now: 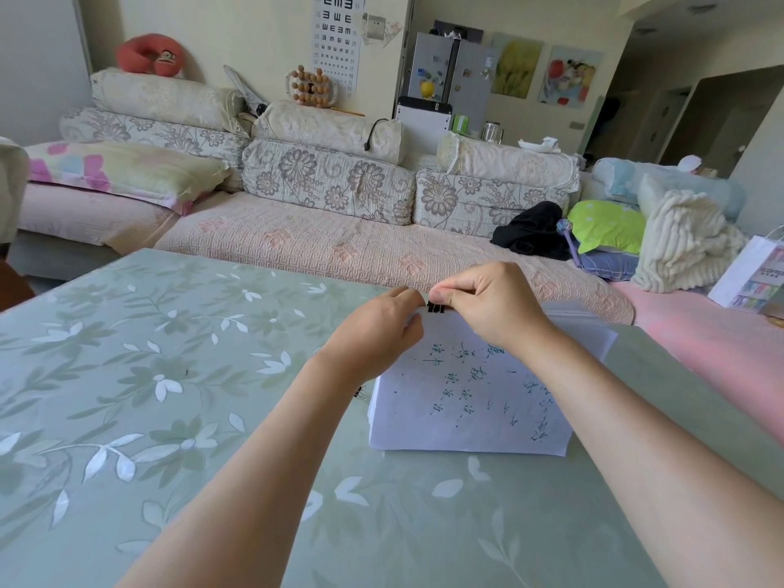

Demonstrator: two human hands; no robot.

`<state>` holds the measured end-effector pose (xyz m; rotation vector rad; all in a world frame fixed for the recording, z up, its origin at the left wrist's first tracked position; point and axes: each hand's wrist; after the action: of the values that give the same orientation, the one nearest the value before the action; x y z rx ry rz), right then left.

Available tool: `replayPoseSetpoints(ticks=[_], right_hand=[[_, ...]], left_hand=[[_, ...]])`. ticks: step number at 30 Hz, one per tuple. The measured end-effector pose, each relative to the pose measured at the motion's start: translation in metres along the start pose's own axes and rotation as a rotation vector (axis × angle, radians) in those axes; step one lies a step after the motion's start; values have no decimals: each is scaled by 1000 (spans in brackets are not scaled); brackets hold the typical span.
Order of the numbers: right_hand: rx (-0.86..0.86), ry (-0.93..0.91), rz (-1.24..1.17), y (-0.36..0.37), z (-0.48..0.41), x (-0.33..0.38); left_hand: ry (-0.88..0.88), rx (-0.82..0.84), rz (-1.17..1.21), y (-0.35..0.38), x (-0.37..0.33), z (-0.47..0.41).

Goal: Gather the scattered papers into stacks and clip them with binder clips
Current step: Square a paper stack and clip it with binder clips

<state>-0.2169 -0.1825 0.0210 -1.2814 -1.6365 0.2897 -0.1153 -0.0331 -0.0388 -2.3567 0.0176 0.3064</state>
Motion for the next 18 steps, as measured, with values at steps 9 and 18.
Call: replayPoseSetpoints(ticks=[9,18], right_hand=[[-66,-175,96,5,0,1],[-33,-111,83,7,0,-1]], left_hand=[[8,-33,-12,-1,-3,0],[5,-44,-58,3,-2,2]])
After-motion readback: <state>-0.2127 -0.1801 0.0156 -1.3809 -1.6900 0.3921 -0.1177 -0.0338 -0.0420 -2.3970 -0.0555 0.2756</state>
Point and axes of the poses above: each hand's wrist, its own z-axis away from the middle knuckle, its own y-axis out of the palm, x = y × z, and after that the axes turned 10 degrees about y, right-handed
